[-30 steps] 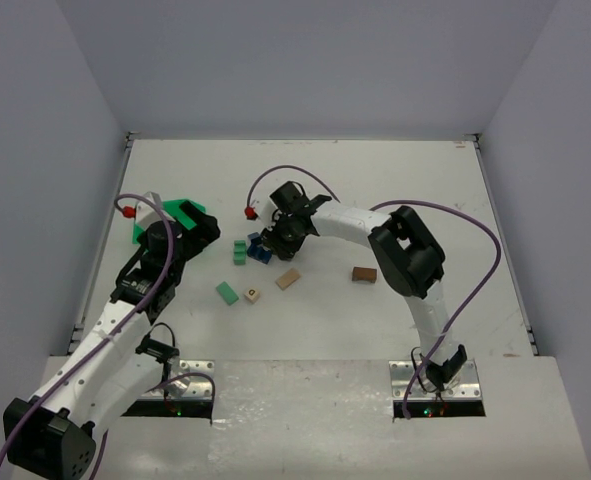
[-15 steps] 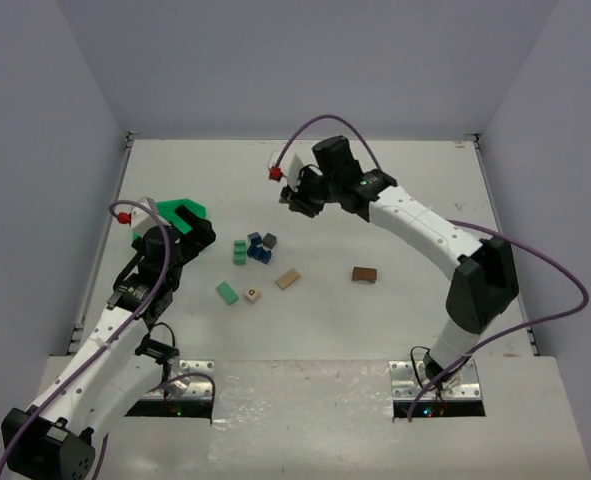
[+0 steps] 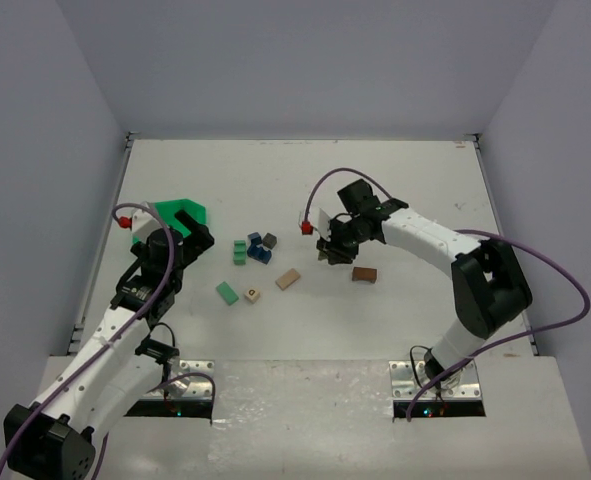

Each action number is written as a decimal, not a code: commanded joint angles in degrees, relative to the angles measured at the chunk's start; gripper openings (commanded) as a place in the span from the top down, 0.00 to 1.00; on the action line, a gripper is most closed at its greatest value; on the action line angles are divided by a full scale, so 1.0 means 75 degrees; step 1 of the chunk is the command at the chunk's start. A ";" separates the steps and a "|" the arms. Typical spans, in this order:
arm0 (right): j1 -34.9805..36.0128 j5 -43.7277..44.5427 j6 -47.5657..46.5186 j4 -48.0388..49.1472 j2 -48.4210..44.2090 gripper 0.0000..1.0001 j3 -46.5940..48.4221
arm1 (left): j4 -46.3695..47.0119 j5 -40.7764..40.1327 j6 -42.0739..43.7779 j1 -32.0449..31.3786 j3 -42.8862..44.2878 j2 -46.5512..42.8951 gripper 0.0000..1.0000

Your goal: Build the wood block tower

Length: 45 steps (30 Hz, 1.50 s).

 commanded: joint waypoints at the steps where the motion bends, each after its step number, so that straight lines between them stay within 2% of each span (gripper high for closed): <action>1: -0.0055 0.0426 -0.0442 0.0380 -0.0489 0.90 -0.0707 | 0.0362 -0.0225 0.0158 -0.0095 0.0037 -0.0043 0.00; 7: -0.0021 0.0477 -0.0754 0.0991 -0.0628 0.88 -0.1513 | 0.0484 -0.0231 0.0247 -0.0095 -0.0092 -0.0338 0.00; 19: 0.0085 0.0528 -0.0884 0.1157 -0.0158 0.85 -0.1224 | 0.0535 -0.0112 0.0391 -0.0095 -0.0166 -0.0353 0.00; 33: 0.0073 0.0712 -0.0907 0.1585 0.0059 0.82 -0.1631 | 0.0592 -0.0100 0.0414 -0.0095 -0.0190 -0.0285 0.00; 45: 0.0073 0.0741 -0.0998 0.1455 0.0142 0.79 -0.1823 | 0.0594 -0.0065 0.0437 -0.0095 -0.0211 -0.0266 0.00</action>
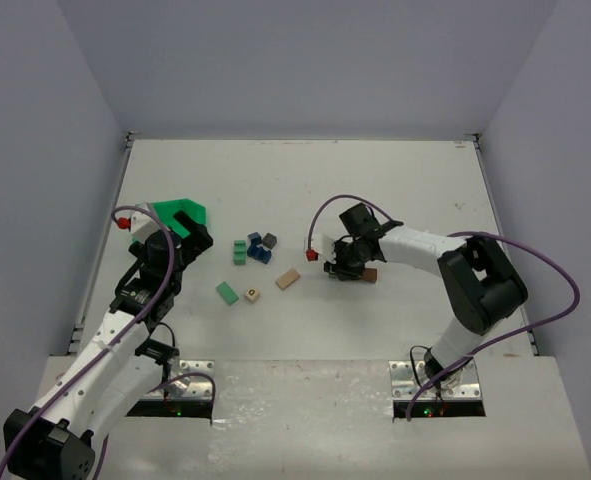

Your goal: Build the wood block tower

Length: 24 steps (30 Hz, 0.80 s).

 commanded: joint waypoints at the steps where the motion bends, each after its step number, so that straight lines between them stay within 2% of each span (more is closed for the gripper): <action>1: 0.0020 0.0005 -0.0137 0.0173 -0.0115 0.79 -0.0144 | 0.0361 0.0037 0.0140 -0.0095 -0.0051 -0.0073 0.00; 12: 0.0007 0.0078 -0.0031 0.0290 -0.0173 0.76 -0.0227 | 0.0379 0.0061 0.0152 -0.0095 -0.0057 -0.0068 0.00; 19: 0.0008 0.0176 -0.0026 0.0308 -0.0180 0.69 -0.0250 | 0.0373 0.0020 0.0169 -0.0095 -0.0075 -0.0102 0.00; 24: -0.0003 0.0228 -0.0021 0.0360 -0.0220 0.68 -0.0296 | 0.0368 0.0037 0.0162 -0.0095 -0.0069 -0.0113 0.00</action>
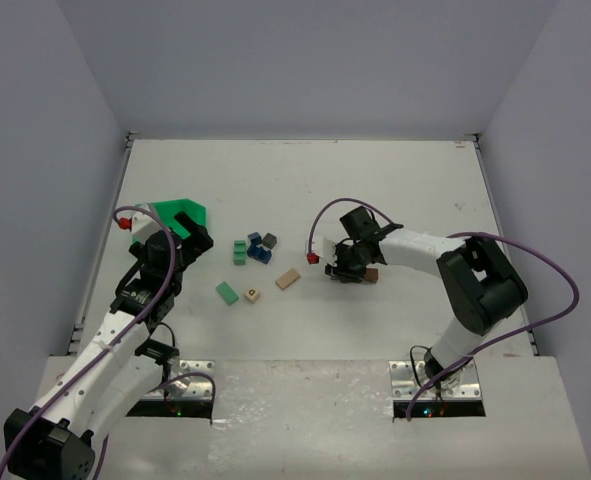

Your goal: Build the wood block tower

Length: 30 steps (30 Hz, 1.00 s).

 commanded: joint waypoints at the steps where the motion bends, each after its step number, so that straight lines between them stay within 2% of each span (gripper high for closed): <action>1: 0.0000 0.0101 -0.0018 0.0216 -0.0215 0.68 -0.0073 | 0.0377 0.0035 0.0055 -0.0095 -0.0017 -0.0099 0.00; 15: -0.0036 0.0194 -0.0131 0.0228 -0.0432 0.65 -0.0284 | 0.0378 0.0095 0.0073 -0.0095 0.0014 -0.0074 0.00; 22: -0.0047 0.0206 -0.0136 0.0298 -0.0472 0.60 -0.0331 | 0.0378 0.0128 0.0078 -0.0095 0.0042 -0.0064 0.00; 28: -0.0040 0.0241 -0.0089 0.0298 -0.0496 0.51 -0.0319 | 0.0378 0.0147 0.0090 -0.0102 0.0042 -0.0076 0.00; 30: -0.0037 0.0241 -0.0066 0.0297 -0.0519 0.43 -0.0306 | 0.0378 0.0163 0.0102 -0.0095 0.0042 -0.0076 0.00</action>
